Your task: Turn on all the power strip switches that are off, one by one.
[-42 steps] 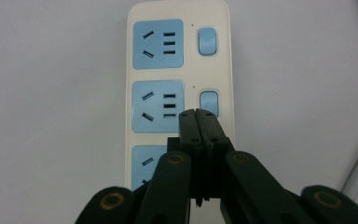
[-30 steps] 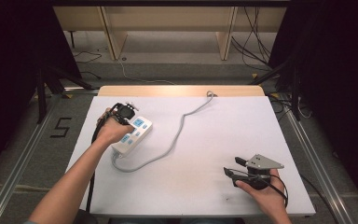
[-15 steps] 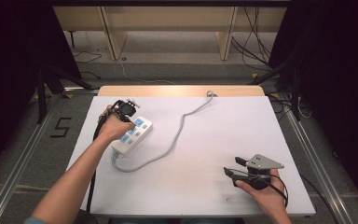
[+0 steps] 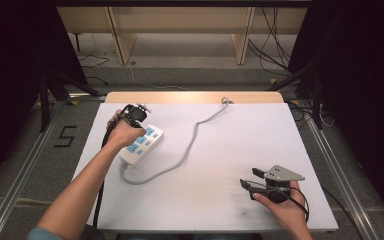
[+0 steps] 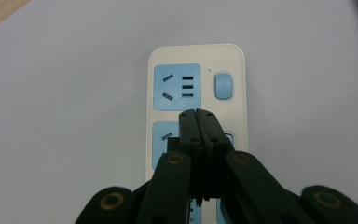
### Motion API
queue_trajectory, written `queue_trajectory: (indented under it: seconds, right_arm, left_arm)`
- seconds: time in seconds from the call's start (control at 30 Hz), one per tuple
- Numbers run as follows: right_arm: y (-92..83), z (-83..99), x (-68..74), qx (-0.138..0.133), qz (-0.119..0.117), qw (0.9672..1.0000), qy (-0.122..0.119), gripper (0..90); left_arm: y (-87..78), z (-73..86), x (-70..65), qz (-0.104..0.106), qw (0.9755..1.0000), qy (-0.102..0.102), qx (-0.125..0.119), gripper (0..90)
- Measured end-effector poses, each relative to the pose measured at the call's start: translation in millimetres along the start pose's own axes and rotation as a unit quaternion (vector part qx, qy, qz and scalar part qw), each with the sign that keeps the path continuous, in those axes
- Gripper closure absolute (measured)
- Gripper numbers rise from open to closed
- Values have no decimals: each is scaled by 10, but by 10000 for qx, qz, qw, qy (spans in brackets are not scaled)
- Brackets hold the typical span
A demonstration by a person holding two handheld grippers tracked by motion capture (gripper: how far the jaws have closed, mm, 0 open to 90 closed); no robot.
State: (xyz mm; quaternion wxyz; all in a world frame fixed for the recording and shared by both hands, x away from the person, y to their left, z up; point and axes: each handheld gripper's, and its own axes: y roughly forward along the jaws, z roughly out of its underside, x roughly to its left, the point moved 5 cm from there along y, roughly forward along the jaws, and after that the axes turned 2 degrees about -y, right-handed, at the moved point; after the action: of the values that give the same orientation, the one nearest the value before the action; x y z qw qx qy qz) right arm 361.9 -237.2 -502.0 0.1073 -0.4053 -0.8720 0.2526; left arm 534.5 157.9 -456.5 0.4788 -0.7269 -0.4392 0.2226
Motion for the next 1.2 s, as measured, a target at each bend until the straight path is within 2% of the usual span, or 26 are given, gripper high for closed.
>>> queue_trajectory:
  seconds: [0.63,0.97,1.2]
  right_arm:
    - [-4,-2,-4,-17,6,10000,11,382]
    - [-4,-2,0,-11,-6,10000,-7,382]
    - [-4,-1,-3,-12,-1,10000,2,382]
  left_arm:
    - [5,-141,-54,22,10000,82,-44,897]
    - [63,-162,-74,44,10000,44,-27,897]
    - [98,-187,-81,42,10000,86,-13,897]
